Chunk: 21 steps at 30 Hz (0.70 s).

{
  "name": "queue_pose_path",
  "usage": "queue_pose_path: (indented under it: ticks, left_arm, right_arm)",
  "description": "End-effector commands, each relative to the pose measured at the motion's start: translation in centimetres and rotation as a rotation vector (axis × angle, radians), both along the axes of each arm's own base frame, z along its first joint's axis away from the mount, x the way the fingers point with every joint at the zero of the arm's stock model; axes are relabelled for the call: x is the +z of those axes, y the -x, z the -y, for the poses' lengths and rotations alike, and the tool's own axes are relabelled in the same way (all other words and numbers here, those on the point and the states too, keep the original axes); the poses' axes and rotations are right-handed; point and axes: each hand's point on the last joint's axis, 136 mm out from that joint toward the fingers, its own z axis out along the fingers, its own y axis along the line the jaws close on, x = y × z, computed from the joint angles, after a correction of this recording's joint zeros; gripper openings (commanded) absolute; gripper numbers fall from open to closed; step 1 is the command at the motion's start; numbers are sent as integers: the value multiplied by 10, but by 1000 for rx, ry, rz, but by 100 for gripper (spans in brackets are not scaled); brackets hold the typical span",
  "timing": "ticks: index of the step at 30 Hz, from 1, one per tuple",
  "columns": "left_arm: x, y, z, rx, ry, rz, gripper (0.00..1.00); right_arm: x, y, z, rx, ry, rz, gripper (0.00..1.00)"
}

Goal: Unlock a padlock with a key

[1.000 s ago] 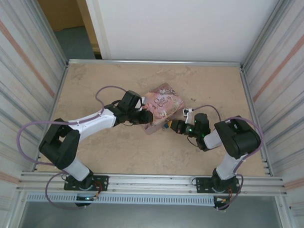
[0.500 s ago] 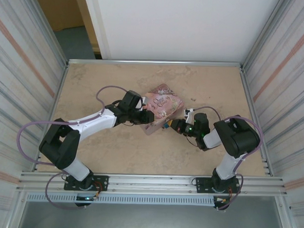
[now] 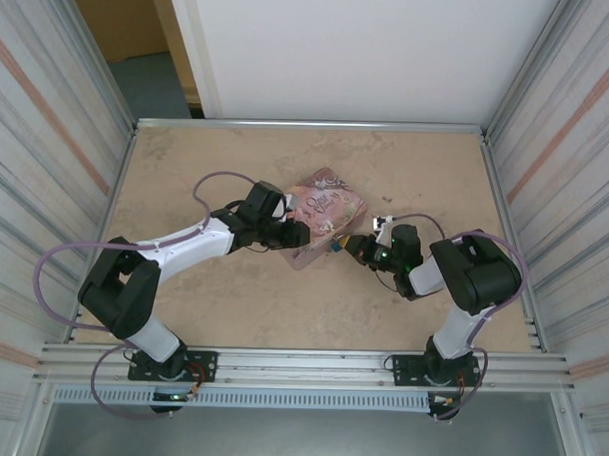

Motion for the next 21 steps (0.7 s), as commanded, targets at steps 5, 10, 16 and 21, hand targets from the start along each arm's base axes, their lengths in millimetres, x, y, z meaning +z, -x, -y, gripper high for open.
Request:
queue_pose_path:
  ticks: [5, 10, 16, 21]
  left_arm:
    - [-29, 22, -22, 15, -120, -113, 37]
    - [-24, 21, -20, 14, -109, -104, 38]
    - [-7, 16, -14, 1, -69, -70, 45]
    - [16, 9, -8, -6, -17, -25, 52]
  right_arm:
    - [5, -14, 16, -81, -1, 22, 0]
    - [4, -11, 19, -77, 27, 29, 0]
    - [13, -6, 26, -69, 94, 52, 0]
    - [29, -3, 37, -82, 140, 76, 0]
